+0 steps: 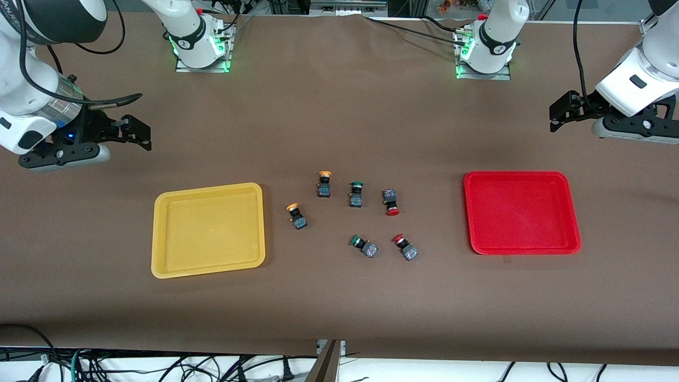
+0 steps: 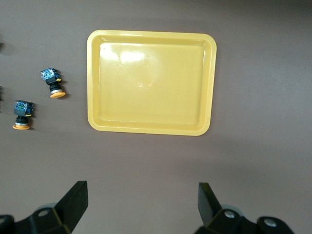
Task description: Place red and yellow buttons in trays
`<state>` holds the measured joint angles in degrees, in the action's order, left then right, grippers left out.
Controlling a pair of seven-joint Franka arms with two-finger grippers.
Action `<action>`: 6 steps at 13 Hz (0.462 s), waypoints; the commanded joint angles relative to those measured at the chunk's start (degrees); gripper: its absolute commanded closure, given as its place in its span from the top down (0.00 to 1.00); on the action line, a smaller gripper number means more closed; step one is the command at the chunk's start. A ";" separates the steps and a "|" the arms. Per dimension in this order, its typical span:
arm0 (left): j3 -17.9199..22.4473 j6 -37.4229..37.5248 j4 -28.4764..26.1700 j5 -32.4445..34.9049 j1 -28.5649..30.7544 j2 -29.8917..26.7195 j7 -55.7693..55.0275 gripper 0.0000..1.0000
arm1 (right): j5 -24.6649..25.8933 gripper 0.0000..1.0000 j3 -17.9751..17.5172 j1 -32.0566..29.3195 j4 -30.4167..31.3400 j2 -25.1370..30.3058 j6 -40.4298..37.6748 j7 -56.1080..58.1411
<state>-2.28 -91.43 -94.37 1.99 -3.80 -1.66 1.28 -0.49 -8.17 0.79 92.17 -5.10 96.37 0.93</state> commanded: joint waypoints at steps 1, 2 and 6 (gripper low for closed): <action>0.35 -0.33 -0.20 0.65 -0.51 -0.19 -0.48 1.00 | 0.14 1.00 -0.27 -0.52 -1.38 -0.43 -1.27 0.47; 0.35 -0.33 -0.20 0.65 -0.51 -0.19 -0.57 1.00 | 0.05 1.00 -0.18 -0.52 -1.38 -0.43 -1.28 0.47; 0.17 0.11 -0.29 0.47 -0.42 0.34 -0.75 1.00 | 0.05 1.00 -0.18 -0.52 -1.38 -0.43 -1.19 0.47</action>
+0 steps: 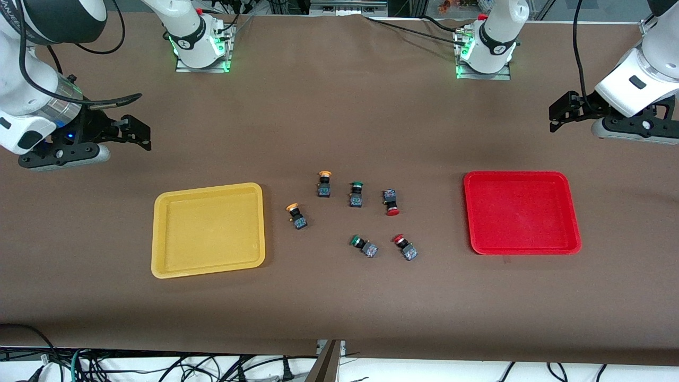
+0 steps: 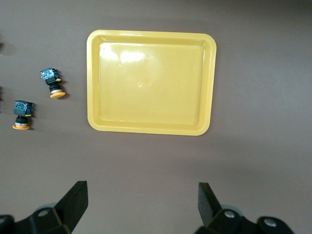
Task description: Place red and yellow buttons in trays
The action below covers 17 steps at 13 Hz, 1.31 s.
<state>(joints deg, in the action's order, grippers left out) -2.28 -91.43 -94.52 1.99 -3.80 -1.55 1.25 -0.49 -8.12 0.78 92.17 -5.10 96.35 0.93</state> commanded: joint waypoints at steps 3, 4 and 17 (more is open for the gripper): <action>0.17 0.90 -0.22 -0.76 0.20 0.58 -0.72 1.00 | 0.05 1.00 -0.23 -0.52 -1.38 -0.43 -1.16 0.47; 0.17 1.34 -0.22 -0.76 0.20 1.89 -0.72 1.00 | 0.14 1.00 -0.23 -0.52 -1.38 -0.43 -1.16 0.47; -3.52 -38.87 0.65 -7.35 -9.19 27.89 -25.95 1.00 | 0.14 1.00 -0.23 -0.52 -1.38 -0.43 -1.17 0.47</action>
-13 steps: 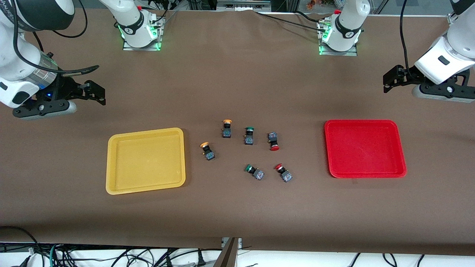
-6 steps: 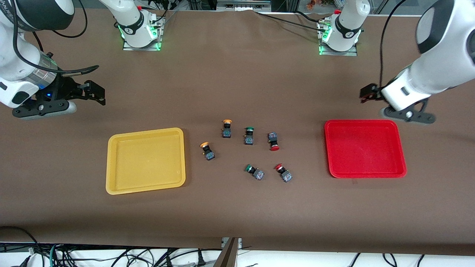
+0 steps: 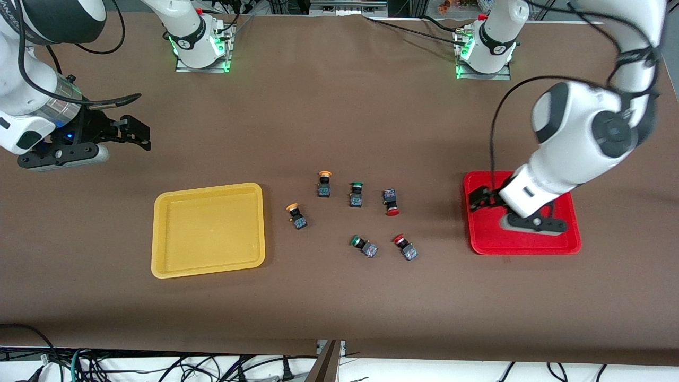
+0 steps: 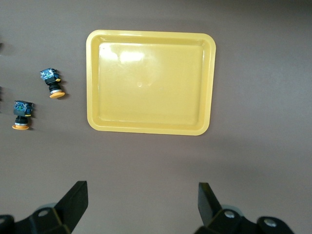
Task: Place red and yellow buttons in trays
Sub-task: 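Reach the left gripper to a red-capped button and grasp it, then lift the red button with the left gripper while the right gripper reaches buttons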
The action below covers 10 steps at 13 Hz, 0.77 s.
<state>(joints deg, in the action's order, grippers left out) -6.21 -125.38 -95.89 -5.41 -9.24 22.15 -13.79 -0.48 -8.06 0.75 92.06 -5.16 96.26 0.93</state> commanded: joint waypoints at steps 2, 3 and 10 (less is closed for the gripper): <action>0.85 -7.77 8.32 4.67 -6.13 10.95 -21.68 1.00 | 0.13 1.00 -0.29 -0.49 -1.27 -0.38 -1.16 0.47; 0.94 -7.77 11.66 8.71 -6.92 14.98 -27.64 1.00 | 0.13 1.00 -0.29 -0.49 -1.27 -0.38 -1.16 0.47; 1.82 -8.39 21.09 14.99 -10.71 26.44 -49.05 1.00 | 0.04 1.00 -0.38 -0.40 -1.27 -1.08 -1.51 0.56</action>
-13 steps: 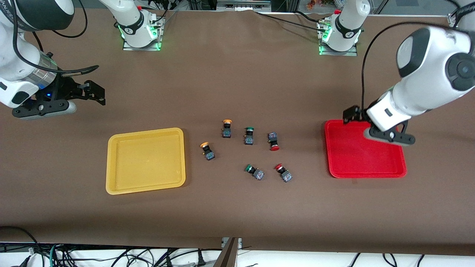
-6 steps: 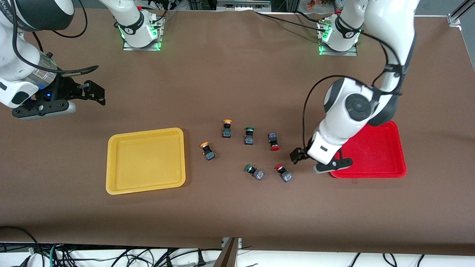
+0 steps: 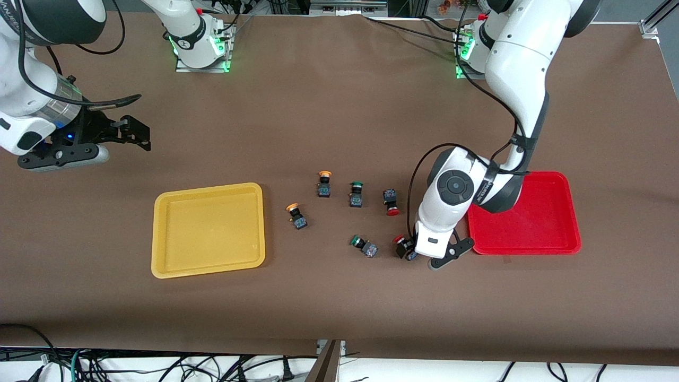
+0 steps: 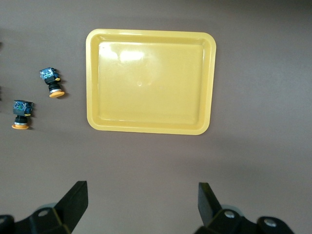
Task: Place red and yellow buttons in trays
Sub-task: 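Lift the red button with the left gripper while the right gripper reaches buttons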
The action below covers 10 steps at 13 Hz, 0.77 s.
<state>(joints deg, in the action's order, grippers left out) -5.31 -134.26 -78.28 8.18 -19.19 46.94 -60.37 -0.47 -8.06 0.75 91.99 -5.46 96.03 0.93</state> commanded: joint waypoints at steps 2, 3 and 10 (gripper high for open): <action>0.91 -0.12 5.75 1.40 -1.98 3.84 -3.70 1.00 | 0.04 1.00 -0.38 -0.40 -1.12 -0.86 -1.55 0.65; 1.17 -0.03 7.77 1.49 -3.03 4.99 -4.57 1.00 | 0.04 1.00 -0.38 -0.40 -1.12 -0.95 -2.07 0.65; 7.77 -0.12 7.44 2.63 -8.58 9.57 -7.31 0.24 | -0.14 1.00 -0.90 4.68 -1.12 -5.25 -0.94 -0.05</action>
<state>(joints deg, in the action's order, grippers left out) 1.44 -134.90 -73.35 8.99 -27.29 55.23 -66.30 -0.49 -8.78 2.93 92.05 -8.59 95.03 1.11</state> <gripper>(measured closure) 0.062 0.000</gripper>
